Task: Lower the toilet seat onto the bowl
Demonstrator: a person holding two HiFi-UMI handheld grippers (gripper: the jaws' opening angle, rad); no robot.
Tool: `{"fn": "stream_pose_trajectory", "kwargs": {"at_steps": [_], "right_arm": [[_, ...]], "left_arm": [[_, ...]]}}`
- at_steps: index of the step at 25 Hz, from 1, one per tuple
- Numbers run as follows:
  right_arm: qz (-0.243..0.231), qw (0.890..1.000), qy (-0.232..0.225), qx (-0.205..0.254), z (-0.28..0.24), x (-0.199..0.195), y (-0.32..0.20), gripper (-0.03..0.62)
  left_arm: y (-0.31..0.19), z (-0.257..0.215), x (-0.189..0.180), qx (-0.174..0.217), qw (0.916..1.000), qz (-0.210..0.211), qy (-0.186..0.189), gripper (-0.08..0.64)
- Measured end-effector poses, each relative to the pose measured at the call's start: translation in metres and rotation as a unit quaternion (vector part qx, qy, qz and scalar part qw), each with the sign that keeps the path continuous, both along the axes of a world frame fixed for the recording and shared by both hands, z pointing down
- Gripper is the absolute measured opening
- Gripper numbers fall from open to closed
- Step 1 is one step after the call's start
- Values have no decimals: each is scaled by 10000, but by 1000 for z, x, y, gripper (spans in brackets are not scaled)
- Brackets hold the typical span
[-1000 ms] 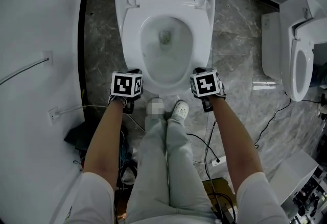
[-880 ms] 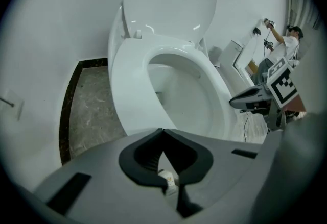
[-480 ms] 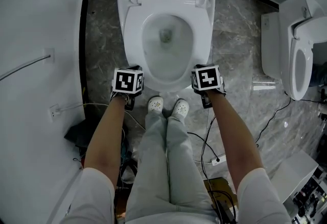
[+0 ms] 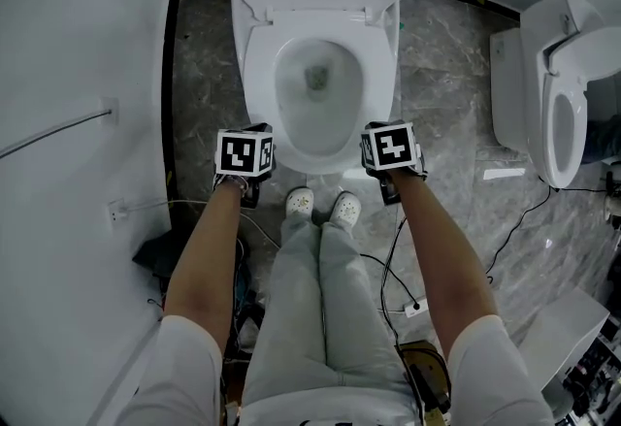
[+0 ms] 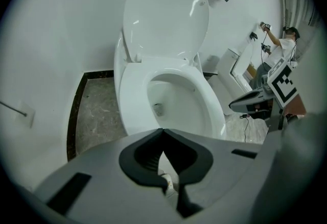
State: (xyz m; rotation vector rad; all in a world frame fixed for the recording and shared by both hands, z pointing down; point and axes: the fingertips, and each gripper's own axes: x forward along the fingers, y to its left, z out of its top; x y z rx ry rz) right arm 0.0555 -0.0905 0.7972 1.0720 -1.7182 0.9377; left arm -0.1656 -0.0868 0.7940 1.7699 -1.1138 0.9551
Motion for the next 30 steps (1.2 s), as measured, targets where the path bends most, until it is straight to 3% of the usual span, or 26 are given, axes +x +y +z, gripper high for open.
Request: {"fn": "stream_pose_trajectory", "kwargs": {"at_steps": [15, 30], "right_arm": [[76, 9991, -84, 418, -86, 11, -8, 26], [-92, 9954, -273, 917, -197, 0, -18, 26]], "left_arm": [[-3, -75, 0, 265, 9995, -130, 116, 9], [-27, -178, -16, 818, 9958, -326, 248, 9]]}}
